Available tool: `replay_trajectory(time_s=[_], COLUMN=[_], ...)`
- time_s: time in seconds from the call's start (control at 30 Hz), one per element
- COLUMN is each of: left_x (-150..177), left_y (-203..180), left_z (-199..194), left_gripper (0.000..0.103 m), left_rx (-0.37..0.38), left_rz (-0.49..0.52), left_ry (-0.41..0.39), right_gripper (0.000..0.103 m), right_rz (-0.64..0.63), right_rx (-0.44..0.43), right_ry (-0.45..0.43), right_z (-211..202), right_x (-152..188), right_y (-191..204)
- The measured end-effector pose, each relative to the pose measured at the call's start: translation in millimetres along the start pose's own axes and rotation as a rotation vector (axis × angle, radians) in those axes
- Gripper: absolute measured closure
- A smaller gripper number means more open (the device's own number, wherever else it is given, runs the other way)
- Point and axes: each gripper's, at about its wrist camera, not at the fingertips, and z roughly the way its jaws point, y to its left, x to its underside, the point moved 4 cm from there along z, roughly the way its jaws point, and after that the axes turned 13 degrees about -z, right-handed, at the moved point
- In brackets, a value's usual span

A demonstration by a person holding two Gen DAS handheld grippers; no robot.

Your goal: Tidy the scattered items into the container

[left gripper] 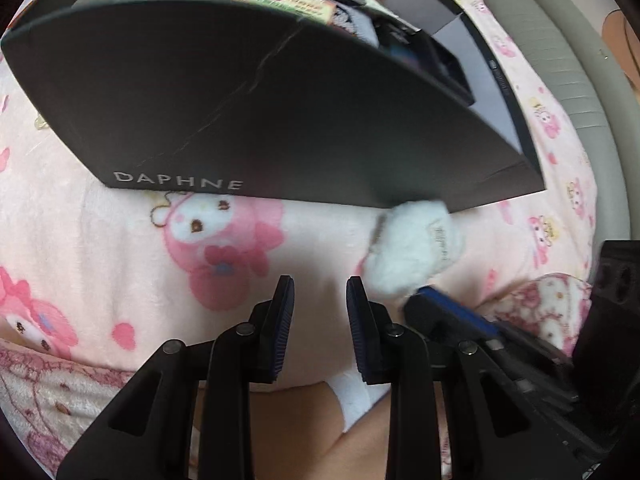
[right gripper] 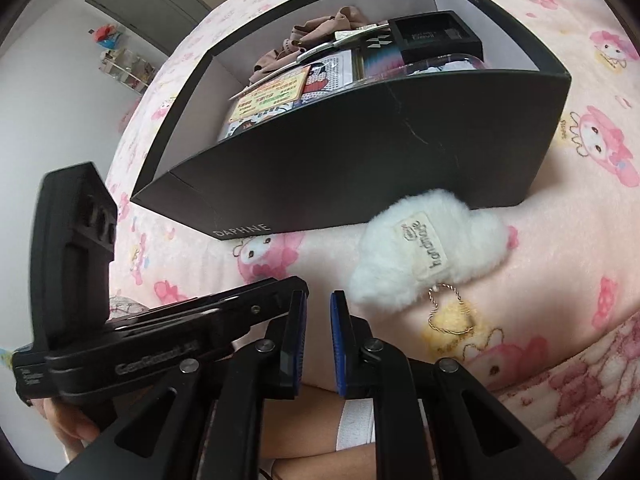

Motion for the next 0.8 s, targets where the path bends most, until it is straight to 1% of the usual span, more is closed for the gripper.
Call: replay_trajectory(time_s=[0.07, 0.2, 0.27, 0.33, 0.4, 0.47, 0.57, 0.6, 0.63, 0.67, 0.7, 0.73, 0.8], left_x=[-0.3, -2.9, -4.8, -7.9, -11.7, -14.2, -17.8, -18.0, -17.7, -17.4, -17.1, -16.9, -16.4], left_y=[3.6, 10.8, 12.3, 13.6, 14.3, 15.3, 22.0, 25.3, 27.6, 29.6, 31.7, 34.7, 39.8], left_z=[-0.1, -6.4, -9.7, -11.6, -10.1, -5.7, -2.5, -4.4, -8.7, -13.7, -17.8, -21.9, -24.9], left_gripper=[0.077, 0.077, 0.073, 0.057, 0.054, 0.054, 0.057, 0.061, 0.065, 0.065, 0.065, 0.065, 0.065], left_rx=[-0.001, 0.03, 0.064, 0.1, 0.109, 0.102, 0.047, 0.031, 0.033, 0.041, 0.048, 0.059, 0.089], left_rz=[-0.006, -0.027, -0.038, -0.057, -0.064, -0.066, -0.089, -0.1, -0.105, -0.108, -0.112, -0.119, -0.142], left_ry=[0.001, -0.008, -0.01, -0.011, -0.017, -0.013, -0.032, -0.043, -0.058, -0.077, -0.092, -0.106, -0.101], right_gripper=[0.093, 0.093, 0.092, 0.091, 0.088, 0.087, 0.087, 0.087, 0.087, 0.087, 0.087, 0.087, 0.087], right_rz=[0.016, 0.071, 0.101, 0.131, 0.15, 0.152, 0.135, 0.118, 0.113, 0.123, 0.142, 0.155, 0.2], right_rx=[0.016, 0.045, 0.059, 0.089, 0.111, 0.116, 0.102, 0.092, 0.061, 0.036, 0.037, 0.055, 0.076], right_ry=[-0.023, -0.069, -0.078, -0.088, -0.077, -0.054, -0.011, 0.009, 0.014, -0.005, -0.056, -0.091, -0.162], right_z=[-4.2, -10.2, -9.7, -7.2, -0.9, 8.4, 23.9, 26.8, 25.5, 20.6, 8.1, -1.3, -19.0], right_x=[-1.8, -5.7, -6.1, -6.2, -7.0, -8.1, -9.0, -8.3, -6.9, -5.8, -4.3, -3.5, -2.6], right_y=[-3.5, -13.3, -17.0, -21.3, -23.1, -23.4, -18.8, -15.8, -13.3, -13.1, -15.7, -18.6, -26.5])
